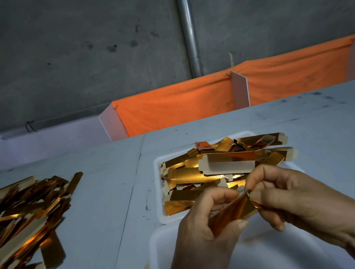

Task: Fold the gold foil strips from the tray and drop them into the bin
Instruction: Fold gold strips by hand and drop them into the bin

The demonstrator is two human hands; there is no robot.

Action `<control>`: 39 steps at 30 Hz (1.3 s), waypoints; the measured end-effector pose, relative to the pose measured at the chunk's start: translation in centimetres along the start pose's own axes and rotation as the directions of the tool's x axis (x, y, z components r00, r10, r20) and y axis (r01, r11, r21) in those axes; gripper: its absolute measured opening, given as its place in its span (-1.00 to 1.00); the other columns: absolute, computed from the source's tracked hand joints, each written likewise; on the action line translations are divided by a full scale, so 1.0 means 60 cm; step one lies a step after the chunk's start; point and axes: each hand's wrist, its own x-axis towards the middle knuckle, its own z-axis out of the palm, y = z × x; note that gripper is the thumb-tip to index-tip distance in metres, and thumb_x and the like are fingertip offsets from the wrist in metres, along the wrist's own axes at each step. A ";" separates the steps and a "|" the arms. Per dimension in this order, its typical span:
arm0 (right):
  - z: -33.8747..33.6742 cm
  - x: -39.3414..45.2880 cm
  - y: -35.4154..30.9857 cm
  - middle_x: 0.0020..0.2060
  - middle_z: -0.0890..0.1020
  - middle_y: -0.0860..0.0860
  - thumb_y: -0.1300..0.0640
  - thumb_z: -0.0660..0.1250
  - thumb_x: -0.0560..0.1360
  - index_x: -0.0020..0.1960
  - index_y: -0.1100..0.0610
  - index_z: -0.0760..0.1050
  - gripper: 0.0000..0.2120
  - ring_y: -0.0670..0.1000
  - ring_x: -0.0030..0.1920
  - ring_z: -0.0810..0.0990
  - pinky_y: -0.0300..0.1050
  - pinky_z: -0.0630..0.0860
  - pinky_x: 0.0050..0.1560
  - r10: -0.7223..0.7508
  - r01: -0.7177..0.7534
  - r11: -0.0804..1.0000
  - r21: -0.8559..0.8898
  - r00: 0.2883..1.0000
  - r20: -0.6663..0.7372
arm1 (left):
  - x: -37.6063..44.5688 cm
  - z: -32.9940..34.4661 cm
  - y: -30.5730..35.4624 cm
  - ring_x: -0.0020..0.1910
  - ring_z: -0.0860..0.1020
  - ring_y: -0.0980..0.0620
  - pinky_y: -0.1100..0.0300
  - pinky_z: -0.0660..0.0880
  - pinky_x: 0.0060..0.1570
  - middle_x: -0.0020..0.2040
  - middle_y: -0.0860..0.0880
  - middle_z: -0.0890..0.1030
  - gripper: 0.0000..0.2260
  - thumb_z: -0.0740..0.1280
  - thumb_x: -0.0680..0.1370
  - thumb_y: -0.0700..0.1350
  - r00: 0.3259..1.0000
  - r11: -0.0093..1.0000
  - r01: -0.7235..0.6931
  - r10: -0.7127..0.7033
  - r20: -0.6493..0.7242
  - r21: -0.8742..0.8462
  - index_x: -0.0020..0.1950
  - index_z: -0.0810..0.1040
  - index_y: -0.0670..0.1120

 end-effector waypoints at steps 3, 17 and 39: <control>-0.002 0.001 0.003 -0.47 0.45 0.14 0.32 0.33 0.46 -0.23 0.09 0.59 -0.81 0.01 -0.53 0.41 -0.22 0.40 -0.48 -0.009 0.008 0.999 -0.042 1.000 -0.012 | 0.000 0.001 0.003 0.11 0.40 0.44 0.59 0.38 -0.07 0.03 0.45 0.45 -0.64 0.33 0.31 0.09 1.000 1.000 0.027 -0.027 0.014 -0.014 0.08 0.42 0.34; 0.006 -0.001 -0.003 -0.49 0.47 0.17 0.39 0.26 0.51 -0.13 0.22 0.53 -0.87 0.01 -0.54 0.45 -0.27 0.40 -0.50 0.029 -0.041 0.991 -0.126 0.995 -0.090 | -0.001 0.002 -0.002 0.15 0.31 0.41 0.57 0.37 0.00 0.10 0.28 0.34 -0.61 0.43 0.46 -0.13 1.000 0.996 -0.020 0.020 0.005 0.083 0.03 0.40 0.34; 0.001 -0.005 -0.005 -0.52 0.48 0.06 0.42 0.25 0.51 -0.05 0.19 0.48 -0.84 -0.01 -0.52 0.45 -0.28 0.46 -0.40 0.003 -0.027 0.933 -0.358 0.998 -0.070 | -0.001 0.009 -0.006 0.14 0.35 0.29 0.51 0.37 -0.01 0.06 0.25 0.33 -0.82 0.34 0.42 -0.06 0.958 0.929 -0.258 0.282 -0.055 0.266 0.01 0.56 0.09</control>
